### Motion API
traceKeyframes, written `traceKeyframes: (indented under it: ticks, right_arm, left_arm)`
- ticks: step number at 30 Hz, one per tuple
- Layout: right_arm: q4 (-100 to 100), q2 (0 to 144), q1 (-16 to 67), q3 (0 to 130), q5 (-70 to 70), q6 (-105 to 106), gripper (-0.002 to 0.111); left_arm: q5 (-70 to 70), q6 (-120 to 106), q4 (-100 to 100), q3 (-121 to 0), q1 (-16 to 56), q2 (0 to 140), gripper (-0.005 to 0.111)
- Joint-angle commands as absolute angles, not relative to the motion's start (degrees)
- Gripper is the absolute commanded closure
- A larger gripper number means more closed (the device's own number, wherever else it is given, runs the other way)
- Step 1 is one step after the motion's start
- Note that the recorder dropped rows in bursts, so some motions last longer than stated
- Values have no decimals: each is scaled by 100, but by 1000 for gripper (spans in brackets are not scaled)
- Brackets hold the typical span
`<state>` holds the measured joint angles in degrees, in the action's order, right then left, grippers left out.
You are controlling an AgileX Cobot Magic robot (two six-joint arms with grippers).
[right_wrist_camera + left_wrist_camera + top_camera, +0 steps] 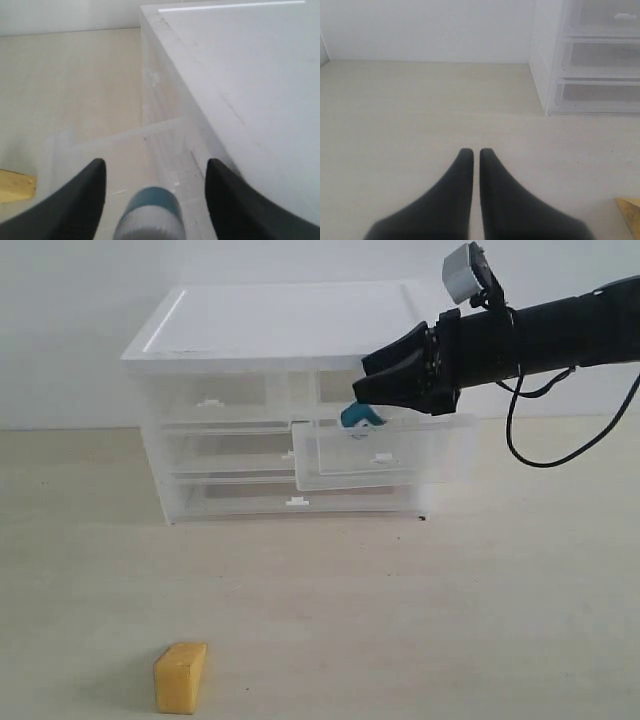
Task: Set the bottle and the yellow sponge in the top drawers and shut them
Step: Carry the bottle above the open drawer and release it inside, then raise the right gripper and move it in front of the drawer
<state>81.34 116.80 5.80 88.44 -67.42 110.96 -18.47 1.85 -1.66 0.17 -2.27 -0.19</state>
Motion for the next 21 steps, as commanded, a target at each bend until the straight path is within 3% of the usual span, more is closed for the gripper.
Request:
traceKeyframes:
  ticks: [1,7,12,16,19,21]
  right_arm:
    - [8223,11676,584,8888,-6560,10962,47]
    - [8208,11540,584,8888,-6514,10809,47]
    - [8038,11145,572,8888,-6086,10192,55]
    - [7409,10786,572,8888,-5554,9167,78]
    - [6431,10493,584,8888,-5271,8273,103]
    - [5812,10306,584,8888,-5155,7627,108]
  left_arm:
    - [-1781,166,-124,0,-211,0,102]
    - [-1781,166,-124,0,-211,0,102]
    - [-1781,166,-124,0,-211,0,102]
    - [-1781,166,-124,0,-211,0,102]
    - [-1781,166,-124,0,-211,0,102]
    - [-1781,166,-124,0,-211,0,102]
